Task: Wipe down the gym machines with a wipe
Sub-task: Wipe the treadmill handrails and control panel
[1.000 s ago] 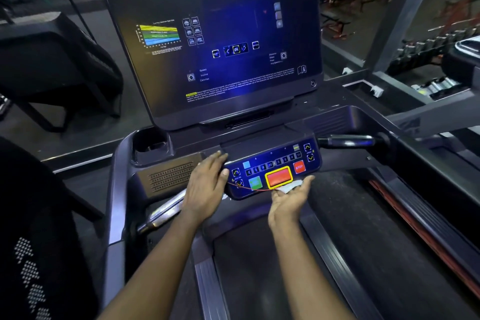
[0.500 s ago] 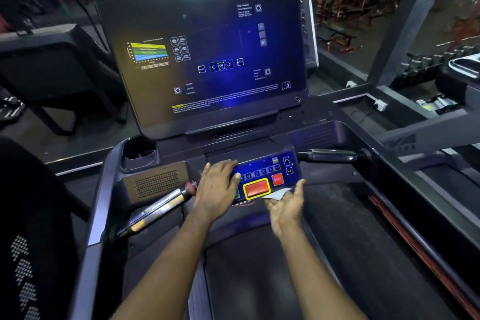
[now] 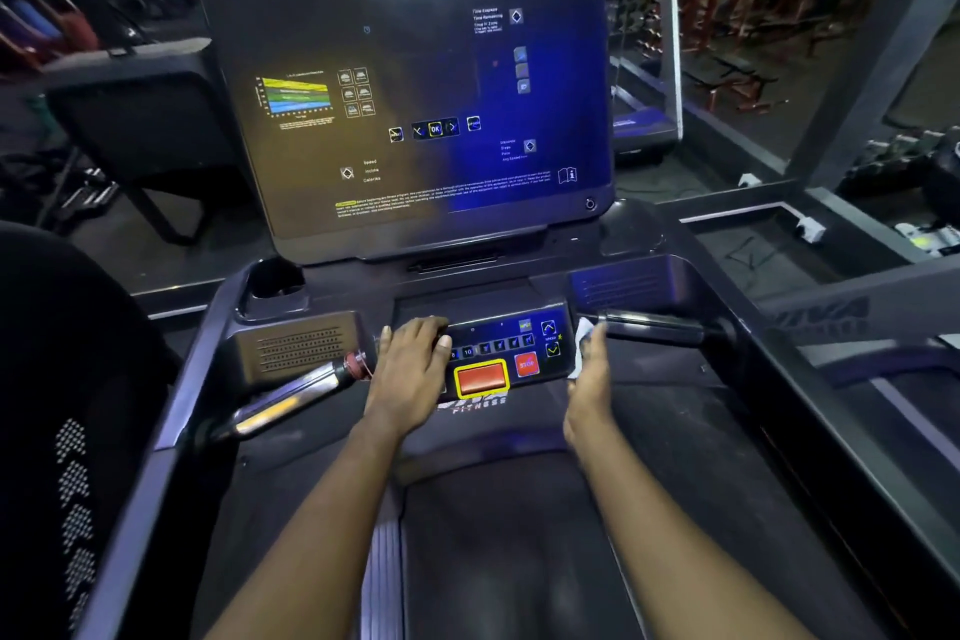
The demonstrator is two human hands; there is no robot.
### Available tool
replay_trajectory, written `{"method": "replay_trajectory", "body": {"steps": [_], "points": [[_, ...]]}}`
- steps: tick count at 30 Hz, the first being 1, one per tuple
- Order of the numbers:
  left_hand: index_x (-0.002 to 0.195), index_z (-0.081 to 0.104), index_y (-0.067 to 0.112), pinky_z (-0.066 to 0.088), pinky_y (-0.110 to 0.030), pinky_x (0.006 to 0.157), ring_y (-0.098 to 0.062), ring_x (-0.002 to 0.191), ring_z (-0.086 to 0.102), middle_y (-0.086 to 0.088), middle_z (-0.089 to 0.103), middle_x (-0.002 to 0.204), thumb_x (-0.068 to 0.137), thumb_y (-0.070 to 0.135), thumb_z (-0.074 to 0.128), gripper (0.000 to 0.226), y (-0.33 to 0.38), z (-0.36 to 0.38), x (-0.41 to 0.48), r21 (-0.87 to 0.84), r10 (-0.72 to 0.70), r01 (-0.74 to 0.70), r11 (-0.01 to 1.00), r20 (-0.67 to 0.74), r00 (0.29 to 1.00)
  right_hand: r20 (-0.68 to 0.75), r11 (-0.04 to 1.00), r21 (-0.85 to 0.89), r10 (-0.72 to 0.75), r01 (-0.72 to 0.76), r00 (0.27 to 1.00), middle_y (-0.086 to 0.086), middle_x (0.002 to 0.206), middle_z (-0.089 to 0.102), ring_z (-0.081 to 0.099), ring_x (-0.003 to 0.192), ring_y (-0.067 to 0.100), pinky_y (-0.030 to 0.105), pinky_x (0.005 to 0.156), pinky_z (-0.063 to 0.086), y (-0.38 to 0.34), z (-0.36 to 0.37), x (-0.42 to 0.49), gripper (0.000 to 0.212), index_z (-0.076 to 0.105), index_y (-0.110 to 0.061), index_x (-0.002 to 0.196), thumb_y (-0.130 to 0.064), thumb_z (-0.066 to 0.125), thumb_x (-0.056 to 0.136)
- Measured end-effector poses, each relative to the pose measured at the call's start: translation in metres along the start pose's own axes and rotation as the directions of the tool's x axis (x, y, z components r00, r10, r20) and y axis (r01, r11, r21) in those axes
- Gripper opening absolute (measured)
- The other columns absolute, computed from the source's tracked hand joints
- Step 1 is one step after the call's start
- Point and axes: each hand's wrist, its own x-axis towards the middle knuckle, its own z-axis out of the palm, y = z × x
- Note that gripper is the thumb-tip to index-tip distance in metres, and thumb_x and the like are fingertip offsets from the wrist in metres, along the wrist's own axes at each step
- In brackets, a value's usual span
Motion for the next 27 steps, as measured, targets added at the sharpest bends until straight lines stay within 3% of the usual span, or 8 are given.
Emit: {"method": "replay_trajectory", "body": {"steps": [2,7,11,14,18,22,25,27], "points": [[0.133,0.056,0.019,0.01,-0.048,0.123,-0.017,0.127,0.049,0.003,0.058,0.129,0.098,0.049,0.022,0.057,0.001,0.0,-0.002,-0.032,-0.011,0.011,0.999,0.008,1.0,-0.027,0.981,-0.195,-0.006,0.001,1.0,-0.004,0.13,0.067,0.06,0.12,0.018,0.045,0.108,0.044,0.009,-0.002,0.011,0.084,0.063,-0.024,0.135,-0.084,0.051,0.078],[0.141,0.054,0.02,0.004,-0.041,0.125,-0.017,0.144,0.037,0.0,0.052,0.145,0.101,0.046,0.027,0.055,0.01,-0.006,-0.006,-0.153,-0.095,0.102,0.983,0.054,0.994,-0.063,0.76,-0.629,-0.257,0.161,0.964,0.011,0.098,0.076,0.07,0.092,0.033,0.039,0.081,0.056,0.0,-0.022,0.009,0.029,0.075,-0.013,0.115,-0.023,0.061,0.092],[0.137,0.059,0.02,0.036,-0.039,0.116,-0.01,0.131,0.05,0.005,0.059,0.137,0.101,0.042,0.038,0.046,0.01,-0.014,-0.021,-0.431,-0.193,0.133,0.892,-0.099,0.976,0.059,0.623,-0.701,-0.435,0.348,0.898,0.011,0.082,0.072,0.064,0.079,0.033,0.031,0.067,0.041,-0.034,-0.01,-0.01,0.017,0.077,-0.011,0.096,-0.011,0.061,0.09],[0.129,0.062,0.02,0.044,-0.036,0.108,-0.01,0.12,0.058,0.005,0.065,0.126,0.1,0.038,0.043,0.04,0.008,-0.021,-0.033,-0.492,-0.255,0.117,0.863,-0.225,0.94,0.403,0.614,-0.624,-0.277,0.483,0.872,-0.004,0.073,0.065,0.06,0.073,0.021,0.031,0.065,0.041,-0.044,0.019,-0.027,0.018,0.068,-0.021,0.078,-0.009,0.064,0.09],[0.125,0.062,0.025,0.049,-0.031,0.1,-0.013,0.112,0.064,0.004,0.071,0.116,0.091,0.042,0.053,0.039,0.005,-0.039,-0.049,-0.626,-0.287,0.15,0.765,-0.123,0.95,0.671,0.63,-0.548,-0.061,0.55,0.739,-0.002,0.082,0.071,0.063,0.074,0.015,0.032,0.069,0.05,-0.033,0.058,-0.042,0.02,0.065,-0.023,0.081,-0.005,0.07,0.087],[0.114,0.066,0.018,0.051,-0.021,0.08,-0.01,0.094,0.066,0.001,0.072,0.101,0.083,0.029,0.066,0.032,0.0,-0.053,-0.063,-0.602,-0.289,0.207,0.771,-0.04,0.957,0.747,0.637,-0.514,0.003,0.575,0.664,-0.001,0.074,0.069,0.059,0.066,0.011,0.028,0.06,0.046,-0.013,0.084,-0.047,0.022,0.062,-0.022,0.08,-0.005,0.075,0.083],[0.097,0.064,0.017,0.052,-0.033,0.073,-0.014,0.082,0.065,0.0,0.07,0.089,0.084,0.031,0.071,0.021,-0.008,-0.059,-0.072,-0.45,-0.292,0.238,0.861,-0.053,0.955,0.77,0.617,-0.532,0.068,0.58,0.634,-0.002,0.07,0.069,0.058,0.061,0.01,0.027,0.056,0.046,-0.001,0.097,-0.051,0.02,0.063,-0.02,0.08,-0.005,0.077,0.083],[0.086,0.059,0.02,0.045,-0.032,0.069,-0.003,0.075,0.06,0.007,0.065,0.08,0.088,0.021,0.071,0.012,-0.017,-0.061,-0.078,-0.372,-0.344,0.288,0.882,-0.095,0.934,0.771,0.597,-0.543,0.076,0.59,0.632,-0.002,0.076,0.073,0.063,0.066,0.01,0.024,0.058,0.049,0.006,0.107,-0.055,0.019,0.066,-0.02,0.082,-0.007,0.08,0.082]]}}
